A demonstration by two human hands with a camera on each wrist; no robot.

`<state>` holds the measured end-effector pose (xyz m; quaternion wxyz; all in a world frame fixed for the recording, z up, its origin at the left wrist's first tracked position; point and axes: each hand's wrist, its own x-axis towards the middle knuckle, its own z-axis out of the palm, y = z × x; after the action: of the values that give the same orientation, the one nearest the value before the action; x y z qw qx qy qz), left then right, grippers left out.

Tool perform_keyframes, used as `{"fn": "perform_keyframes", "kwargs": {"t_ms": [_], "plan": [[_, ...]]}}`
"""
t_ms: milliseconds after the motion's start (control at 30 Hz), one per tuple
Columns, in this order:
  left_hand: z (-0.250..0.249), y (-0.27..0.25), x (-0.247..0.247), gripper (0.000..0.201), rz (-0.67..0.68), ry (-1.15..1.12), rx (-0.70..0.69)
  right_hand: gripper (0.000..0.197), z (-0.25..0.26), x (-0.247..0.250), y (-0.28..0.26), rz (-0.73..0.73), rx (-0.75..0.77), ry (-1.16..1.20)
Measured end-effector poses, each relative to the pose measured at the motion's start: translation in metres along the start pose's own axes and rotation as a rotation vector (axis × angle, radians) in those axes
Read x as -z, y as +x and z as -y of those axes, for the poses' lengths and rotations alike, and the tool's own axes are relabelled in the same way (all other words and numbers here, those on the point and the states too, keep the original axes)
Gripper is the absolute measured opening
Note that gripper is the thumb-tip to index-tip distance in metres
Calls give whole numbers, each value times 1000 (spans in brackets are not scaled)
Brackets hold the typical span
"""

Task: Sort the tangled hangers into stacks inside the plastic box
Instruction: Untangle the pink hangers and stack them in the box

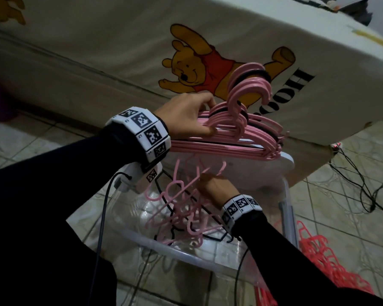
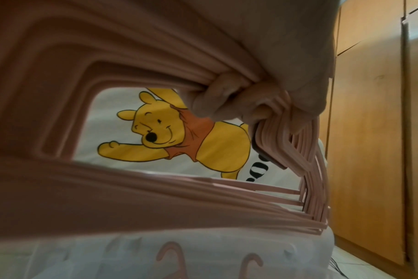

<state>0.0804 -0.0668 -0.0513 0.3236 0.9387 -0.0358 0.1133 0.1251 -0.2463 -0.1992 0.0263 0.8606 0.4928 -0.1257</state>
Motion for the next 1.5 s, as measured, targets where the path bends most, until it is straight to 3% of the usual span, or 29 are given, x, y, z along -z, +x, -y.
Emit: {"fn": "perform_keyframes", "kwargs": {"t_ms": [133, 233, 467, 633, 833, 1067, 1200, 1333, 1500], "plan": [[-3, 1, 0, 38, 4, -3, -11, 19, -1, 14, -11, -104, 21, -54], [-3, 2, 1, 38, -2, -15, -19, 18, -4, 35, -20, -149, -46, -47], [0, 0, 3, 38, -20, -47, 2, 7, -19, 83, -71, -319, -105, 210], [-2, -3, 1, 65, 16, -72, 10, 11, -25, 107, -80, -606, -114, 215], [-1, -1, -9, 65, 34, -24, 33, 12, -33, 121, -86, -716, -139, 252], [-3, -1, -12, 63, 45, -66, 87, 20, -37, 123, -86, -741, -192, 246], [-9, -5, -12, 64, 126, -25, 56, 19, -34, 122, -81, -753, -199, 258], [-8, -6, -10, 48, 127, -12, 35, 22, -39, 119, -80, -796, -189, 235], [1, -5, -6, 35, 137, 41, 15, 23, -45, 97, -75, -728, -189, 125]]}}
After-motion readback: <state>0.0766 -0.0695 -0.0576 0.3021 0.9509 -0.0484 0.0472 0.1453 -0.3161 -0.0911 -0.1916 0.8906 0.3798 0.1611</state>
